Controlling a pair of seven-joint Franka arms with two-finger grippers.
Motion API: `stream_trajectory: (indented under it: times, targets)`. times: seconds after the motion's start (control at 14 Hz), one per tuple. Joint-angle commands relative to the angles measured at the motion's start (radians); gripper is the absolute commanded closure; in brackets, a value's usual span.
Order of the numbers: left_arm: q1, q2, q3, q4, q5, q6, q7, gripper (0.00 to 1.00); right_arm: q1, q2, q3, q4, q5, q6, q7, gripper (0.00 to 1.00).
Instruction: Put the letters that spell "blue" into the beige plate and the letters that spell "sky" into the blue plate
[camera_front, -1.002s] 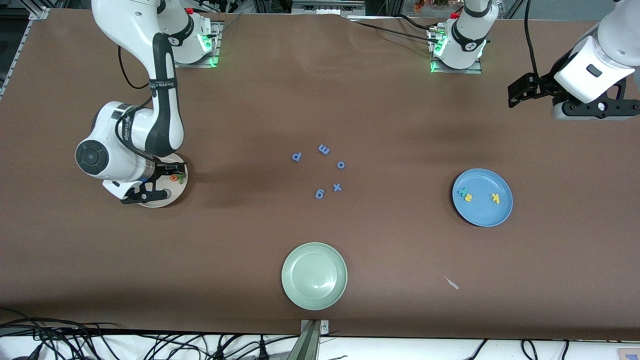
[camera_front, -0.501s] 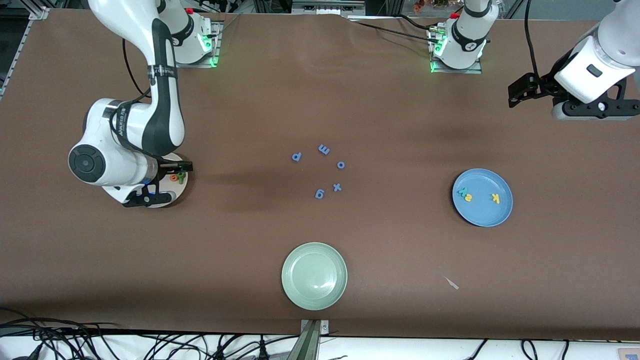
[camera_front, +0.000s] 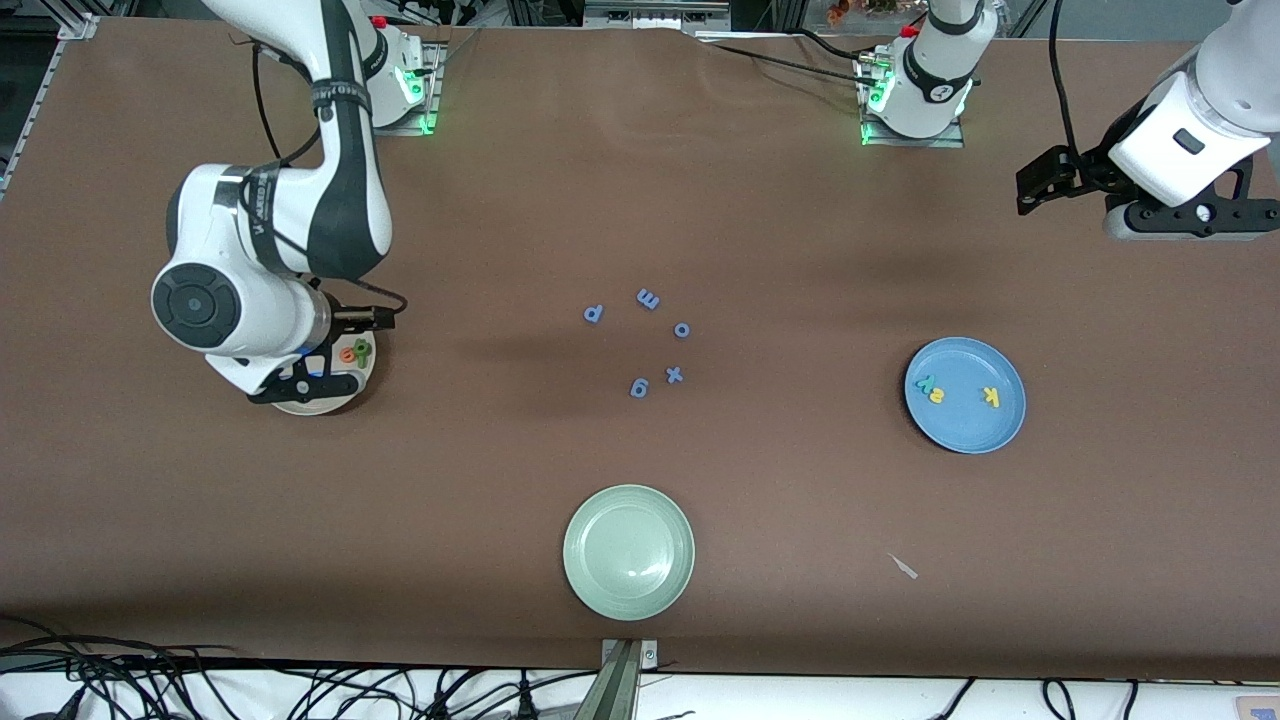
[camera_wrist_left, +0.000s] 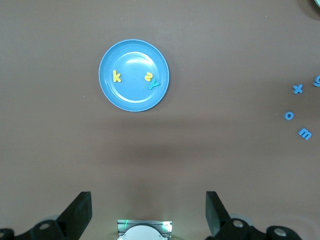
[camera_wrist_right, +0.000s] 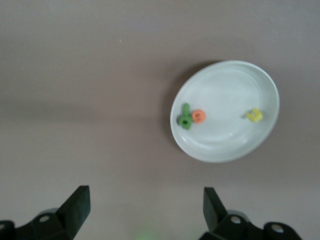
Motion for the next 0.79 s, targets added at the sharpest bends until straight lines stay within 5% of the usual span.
stream_trajectory:
  times: [0.0,0.07,0.14,0.36,0.57,0.72]
  targets:
    - [0.008,0.012,-0.002,0.028,-0.022,-0.022,-0.007,0.0,0.035,-0.047,-0.031,0.047,-0.029,-0.096,0.033,0.0]
    - [0.006,0.012,-0.002,0.028,-0.022,-0.022,-0.007,0.0,0.005,-0.084,0.011,0.05,-0.037,-0.095,0.066,0.0]
    - [0.006,0.012,-0.002,0.028,-0.022,-0.022,-0.007,0.0,-0.078,-0.143,0.123,0.053,-0.084,-0.093,0.115,0.0]
    - [0.008,0.012,-0.002,0.028,-0.022,-0.022,-0.007,0.0,-0.43,-0.283,0.584,0.049,-0.277,-0.086,0.238,0.0]
    - [0.008,0.012,-0.002,0.028,-0.022,-0.022,-0.007,0.0,-0.656,-0.351,0.814,0.047,-0.295,-0.06,0.252,0.0]
    - [0.008,0.012,-0.002,0.028,-0.022,-0.022,-0.007,0.0,-0.749,-0.397,0.891,0.047,-0.322,-0.049,0.249,0.0]
